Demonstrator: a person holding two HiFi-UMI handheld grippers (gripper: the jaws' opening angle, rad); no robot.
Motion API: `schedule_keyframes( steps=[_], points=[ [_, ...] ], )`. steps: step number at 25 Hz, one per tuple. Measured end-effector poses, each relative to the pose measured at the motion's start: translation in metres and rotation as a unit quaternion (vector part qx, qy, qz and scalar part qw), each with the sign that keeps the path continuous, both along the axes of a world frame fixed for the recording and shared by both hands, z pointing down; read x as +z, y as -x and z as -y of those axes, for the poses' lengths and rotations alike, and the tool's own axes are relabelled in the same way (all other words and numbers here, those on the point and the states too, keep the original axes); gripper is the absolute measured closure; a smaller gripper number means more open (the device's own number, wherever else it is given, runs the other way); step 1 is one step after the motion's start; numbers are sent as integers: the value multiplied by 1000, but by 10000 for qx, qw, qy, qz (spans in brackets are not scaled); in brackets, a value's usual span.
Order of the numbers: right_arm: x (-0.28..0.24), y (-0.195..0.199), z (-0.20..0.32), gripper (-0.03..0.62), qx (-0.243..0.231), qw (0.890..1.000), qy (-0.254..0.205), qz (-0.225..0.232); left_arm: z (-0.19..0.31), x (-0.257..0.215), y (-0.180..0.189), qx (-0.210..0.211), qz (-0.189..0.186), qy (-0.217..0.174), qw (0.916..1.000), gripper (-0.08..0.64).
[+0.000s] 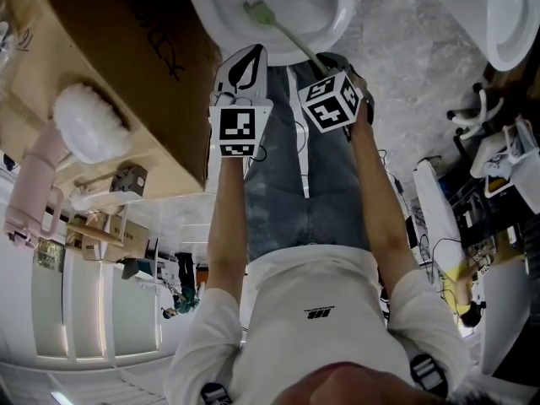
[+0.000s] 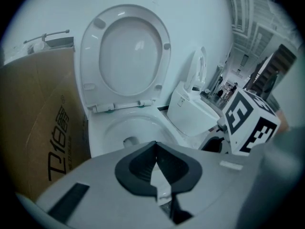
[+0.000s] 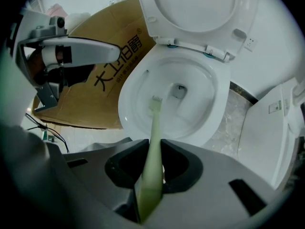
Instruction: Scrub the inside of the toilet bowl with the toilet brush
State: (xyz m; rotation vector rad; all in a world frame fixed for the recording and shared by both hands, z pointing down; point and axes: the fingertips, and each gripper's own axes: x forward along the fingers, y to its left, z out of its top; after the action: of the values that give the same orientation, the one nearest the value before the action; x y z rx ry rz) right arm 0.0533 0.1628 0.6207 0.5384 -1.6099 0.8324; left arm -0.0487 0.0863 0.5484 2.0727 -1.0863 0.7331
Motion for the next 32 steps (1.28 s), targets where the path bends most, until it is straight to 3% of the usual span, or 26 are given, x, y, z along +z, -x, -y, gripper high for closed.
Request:
schedule_keyframes(
  steps=[16,32],
  points=[
    [3,-49,2,522,-1002,9905,-242,-914,0,2,-8,102,-5,26,9999,550],
    [-1,-78,33,522,-1285,9814,-521,-1325,4,4,-8,97,3,40,9999,550]
  ],
)
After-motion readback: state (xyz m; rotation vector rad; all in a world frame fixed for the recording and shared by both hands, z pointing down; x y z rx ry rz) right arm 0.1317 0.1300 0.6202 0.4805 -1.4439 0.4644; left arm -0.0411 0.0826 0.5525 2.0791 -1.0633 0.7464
